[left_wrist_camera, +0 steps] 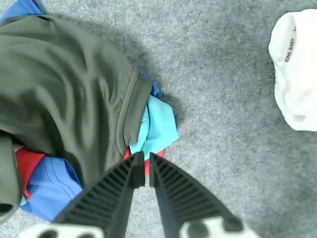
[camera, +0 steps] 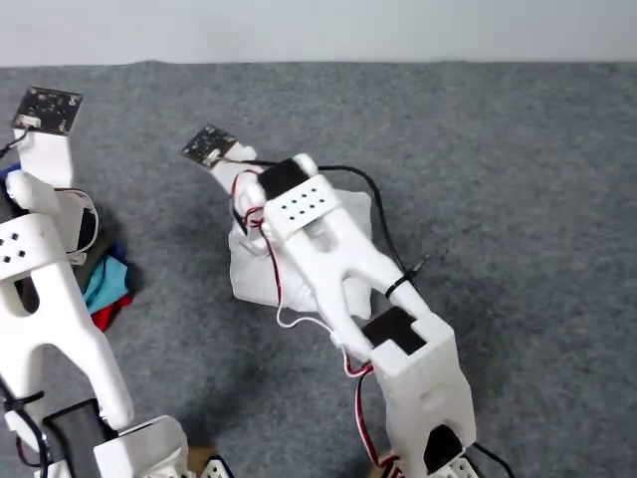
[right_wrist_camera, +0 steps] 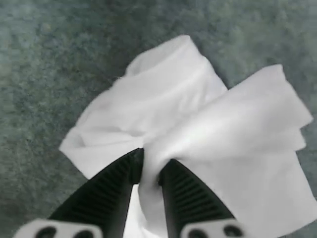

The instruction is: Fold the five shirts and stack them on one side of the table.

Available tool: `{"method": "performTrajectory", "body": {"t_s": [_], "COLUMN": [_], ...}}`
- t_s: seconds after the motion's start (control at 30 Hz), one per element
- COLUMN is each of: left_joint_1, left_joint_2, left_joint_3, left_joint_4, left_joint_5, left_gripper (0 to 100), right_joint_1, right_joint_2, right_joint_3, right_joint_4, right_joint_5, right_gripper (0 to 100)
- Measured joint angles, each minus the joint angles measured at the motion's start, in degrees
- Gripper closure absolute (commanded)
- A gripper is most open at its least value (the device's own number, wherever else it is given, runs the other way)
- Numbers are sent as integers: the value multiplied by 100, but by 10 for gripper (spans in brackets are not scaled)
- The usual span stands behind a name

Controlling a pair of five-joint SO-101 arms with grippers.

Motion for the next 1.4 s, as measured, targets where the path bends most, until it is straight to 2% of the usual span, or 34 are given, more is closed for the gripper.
{"method": "performTrajectory", "body": {"t_s": [0.1,0.4,0.5,0.63,0.7,0.83,1.0,1.23,1.4], "left_joint_1": [0,0,0,0,0,0,0,0,0], "left_joint_2": [0,0,0,0,0,0,0,0,0], "left_joint_3": [0,0,0,0,0,0,0,0,0], "left_joint_4": [0,0,0,0,0,0,0,0,0], "left_joint_5": [0,0,0,0,0,0,0,0,0], "left_gripper": [977,977,977,977,977,977,977,977,977], "right_joint_1": [-158,-440,-369,167,536,1213,1600,1600,976], "right_joint_2": [0,9,9,0,0,0,290,1187,1266], "right_joint_3": [0,-431,-941,-1284,-1292,-1222,-730,-659,-659], "right_joint_4": [0,176,510,897,967,1160,1521,1635,1415], "right_joint_5": [0,-97,-167,-70,44,316,686,730,519], "right_gripper": [747,743,794,995,965,987,990,990,990]}}
